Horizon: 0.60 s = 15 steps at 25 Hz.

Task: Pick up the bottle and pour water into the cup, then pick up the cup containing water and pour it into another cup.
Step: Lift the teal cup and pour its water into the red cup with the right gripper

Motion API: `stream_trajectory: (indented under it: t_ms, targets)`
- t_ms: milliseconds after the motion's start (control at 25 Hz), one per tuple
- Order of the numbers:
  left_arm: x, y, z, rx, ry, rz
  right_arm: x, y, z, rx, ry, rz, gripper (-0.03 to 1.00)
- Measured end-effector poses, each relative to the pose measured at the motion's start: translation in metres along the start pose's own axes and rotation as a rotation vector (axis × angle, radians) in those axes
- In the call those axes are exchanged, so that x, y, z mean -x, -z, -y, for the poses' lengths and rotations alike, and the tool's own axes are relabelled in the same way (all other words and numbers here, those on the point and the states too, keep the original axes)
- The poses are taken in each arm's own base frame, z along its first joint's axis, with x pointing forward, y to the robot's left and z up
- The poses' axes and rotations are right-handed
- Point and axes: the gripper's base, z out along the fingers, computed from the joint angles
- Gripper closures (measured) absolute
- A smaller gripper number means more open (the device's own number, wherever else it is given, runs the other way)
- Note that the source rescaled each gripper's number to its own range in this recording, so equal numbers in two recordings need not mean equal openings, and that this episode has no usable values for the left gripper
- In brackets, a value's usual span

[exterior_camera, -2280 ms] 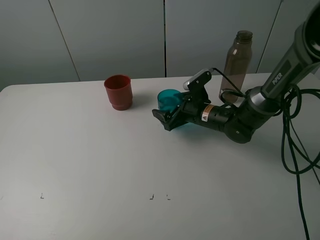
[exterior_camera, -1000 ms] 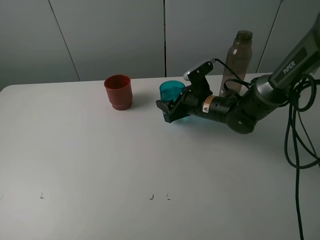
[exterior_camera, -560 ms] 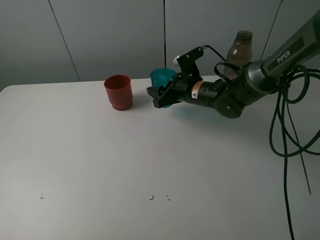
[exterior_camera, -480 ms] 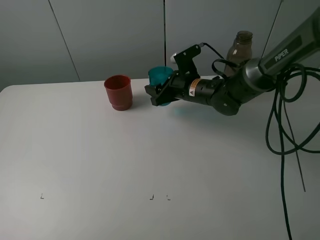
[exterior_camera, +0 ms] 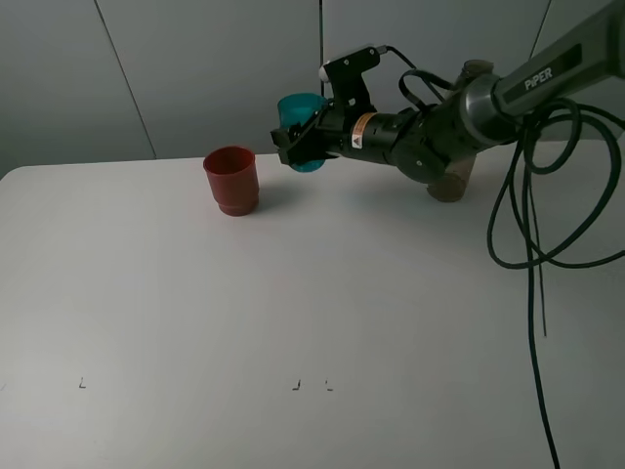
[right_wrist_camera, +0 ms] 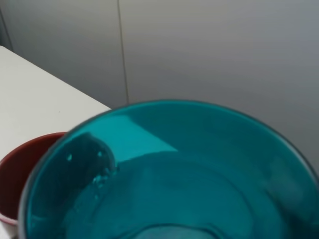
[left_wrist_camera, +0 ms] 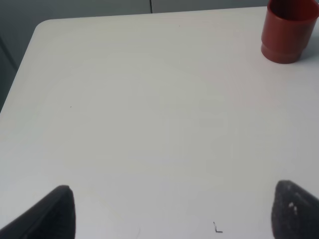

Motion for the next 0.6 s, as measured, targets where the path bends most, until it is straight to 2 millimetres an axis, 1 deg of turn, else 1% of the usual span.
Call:
stream_trajectory:
  t_ms: [240,480,600]
  targets:
    - [0.0,0.0,0.0,0.0,0.0,0.0,0.021,-0.008,0.005,-0.024,0.01,0.007,0.92]
    - [0.0,0.0,0.0,0.0,0.0,0.0,0.048,-0.015,0.01,-0.051,0.03,0.035,0.92]
    - [0.0,0.0,0.0,0.0,0.0,0.0,0.053,-0.021,0.012,-0.06,0.031,0.041,0.92]
